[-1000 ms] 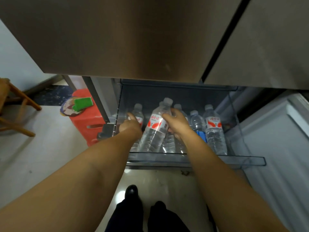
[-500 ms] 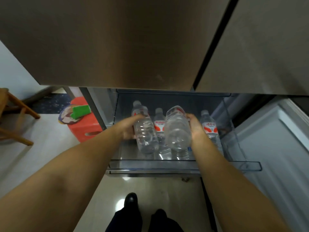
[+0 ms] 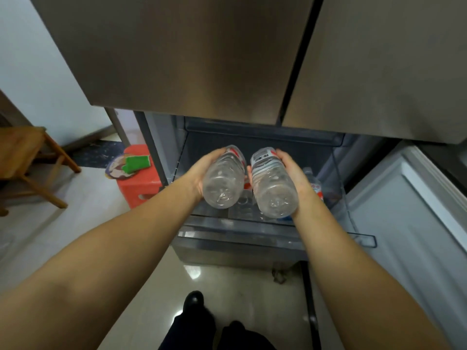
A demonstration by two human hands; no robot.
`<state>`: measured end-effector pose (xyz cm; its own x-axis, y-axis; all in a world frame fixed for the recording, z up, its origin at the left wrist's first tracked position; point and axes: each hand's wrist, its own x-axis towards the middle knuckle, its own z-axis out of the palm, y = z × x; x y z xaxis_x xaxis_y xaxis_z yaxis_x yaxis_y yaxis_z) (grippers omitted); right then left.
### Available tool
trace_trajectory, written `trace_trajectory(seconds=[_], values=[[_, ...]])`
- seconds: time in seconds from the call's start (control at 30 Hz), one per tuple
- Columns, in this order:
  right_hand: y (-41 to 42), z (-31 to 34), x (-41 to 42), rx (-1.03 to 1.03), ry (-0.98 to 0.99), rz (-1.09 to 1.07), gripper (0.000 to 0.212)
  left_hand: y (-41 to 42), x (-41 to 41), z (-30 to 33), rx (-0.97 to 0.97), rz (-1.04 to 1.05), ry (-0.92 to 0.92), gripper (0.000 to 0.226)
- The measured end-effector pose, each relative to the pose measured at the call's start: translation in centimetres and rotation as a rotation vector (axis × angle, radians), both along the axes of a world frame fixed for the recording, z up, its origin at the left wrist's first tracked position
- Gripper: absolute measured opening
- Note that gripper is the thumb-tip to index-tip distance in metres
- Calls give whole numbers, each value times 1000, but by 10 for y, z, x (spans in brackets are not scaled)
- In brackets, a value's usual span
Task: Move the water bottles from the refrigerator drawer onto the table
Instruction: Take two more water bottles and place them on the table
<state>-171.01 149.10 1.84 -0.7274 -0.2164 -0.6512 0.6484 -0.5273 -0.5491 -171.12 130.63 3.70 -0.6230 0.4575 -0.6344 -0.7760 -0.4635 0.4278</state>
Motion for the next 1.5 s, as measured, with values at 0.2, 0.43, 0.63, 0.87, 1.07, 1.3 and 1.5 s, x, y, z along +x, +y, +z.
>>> trace_trajectory(seconds=[0.2, 0.43, 0.63, 0.87, 1.07, 1.3, 1.5], values=[[4, 11, 33, -14, 54, 5, 53, 3, 37, 5, 91, -19, 69, 49], [-13, 23, 84, 84, 103, -59, 38, -27, 74, -2, -9, -48, 193, 54], [-77, 34, 141, 193, 149, -43, 35, -99, 141, -2, -113, -51, 217, 56], [-185, 22, 194, 398, 271, 80, 36, -195, 224, 0, -356, 124, 231, 50], [-257, 15, 210, 632, 591, 178, 53, -248, 266, -12, -604, 348, 432, 51], [-325, 0, 218, 692, 903, 466, 67, -289, 320, -35, -990, 711, 282, 54], [-377, -11, 235, 643, 1088, 738, 76, -300, 365, -38, -1100, 1011, 63, 65]])
